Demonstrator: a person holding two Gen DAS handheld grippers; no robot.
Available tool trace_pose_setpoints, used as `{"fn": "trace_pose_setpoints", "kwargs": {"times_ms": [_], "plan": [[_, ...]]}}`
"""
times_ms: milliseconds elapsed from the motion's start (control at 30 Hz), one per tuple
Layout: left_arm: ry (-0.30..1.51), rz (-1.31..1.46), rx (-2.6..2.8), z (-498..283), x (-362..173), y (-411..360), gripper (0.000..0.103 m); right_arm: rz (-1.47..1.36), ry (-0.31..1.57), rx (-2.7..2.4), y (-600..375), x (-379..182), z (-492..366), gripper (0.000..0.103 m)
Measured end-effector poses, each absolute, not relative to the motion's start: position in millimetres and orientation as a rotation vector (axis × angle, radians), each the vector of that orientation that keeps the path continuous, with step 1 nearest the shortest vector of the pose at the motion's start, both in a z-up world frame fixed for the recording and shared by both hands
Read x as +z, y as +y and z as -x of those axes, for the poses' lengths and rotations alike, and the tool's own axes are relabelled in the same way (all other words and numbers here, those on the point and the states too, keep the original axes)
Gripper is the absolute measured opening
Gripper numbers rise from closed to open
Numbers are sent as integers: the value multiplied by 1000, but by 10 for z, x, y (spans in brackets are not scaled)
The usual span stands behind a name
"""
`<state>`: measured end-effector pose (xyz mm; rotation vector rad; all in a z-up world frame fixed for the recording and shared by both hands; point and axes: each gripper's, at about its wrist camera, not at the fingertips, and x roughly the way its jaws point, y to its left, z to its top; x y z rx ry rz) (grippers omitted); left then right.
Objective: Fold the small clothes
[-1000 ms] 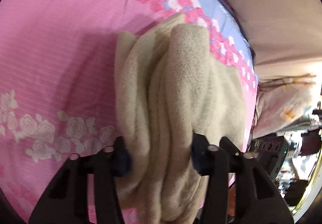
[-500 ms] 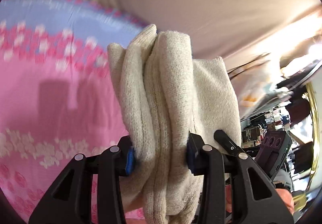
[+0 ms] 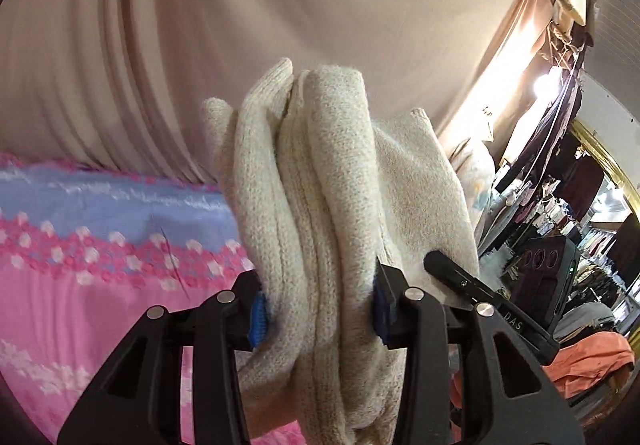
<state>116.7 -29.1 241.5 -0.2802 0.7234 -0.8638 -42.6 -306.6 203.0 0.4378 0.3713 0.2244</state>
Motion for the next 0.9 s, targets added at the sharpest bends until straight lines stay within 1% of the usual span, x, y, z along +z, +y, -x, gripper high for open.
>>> {"fn": "trace_pose_setpoints", "kwargs": {"times_ms": [100, 233, 400, 467, 567, 600, 667, 700, 767, 800, 833, 867, 900], "plan": [[691, 281, -838, -1159, 2511, 27, 40, -422, 360, 260, -2745, 2113, 361, 45], [686, 290, -804, -1219, 2452, 446, 40, -408, 378, 288, -2353, 2094, 260, 45], [737, 295, -760, -1433, 2165, 836, 40, -414, 438, 289, -1940, 1790, 2, 45], [776, 294, -748, -1542, 1978, 938, 40, -406, 478, 263, -1776, 1555, -115, 46], [864, 269, -688, -1723, 1476, 1042, 43, -419, 557, 232, -1615, 1086, -329, 50], [882, 257, -661, -1762, 1304, 1057, 46, -418, 571, 222, -1570, 925, -382, 56], [928, 229, -564, -1821, 775, 1127, 55, -385, 627, 182, -1493, 365, -529, 59], [951, 218, -519, -1833, 529, 1172, 57, -373, 679, 141, -1482, 77, -585, 59], [1065, 181, -402, -1859, -60, 1305, 57, -340, 834, -9, -1507, -515, -600, 56], [1112, 170, -365, -1846, -228, 1358, 53, -376, 890, -46, -1568, -728, -498, 49], [1154, 157, -344, -1800, -376, 1429, 53, -419, 897, -41, -1613, -796, -397, 46], [1159, 178, -349, -1742, -419, 1495, 53, -449, 887, -46, -1653, -808, -275, 46], [1152, 201, -352, -1697, -422, 1538, 53, -459, 871, -56, -1668, -777, -159, 44]]}}
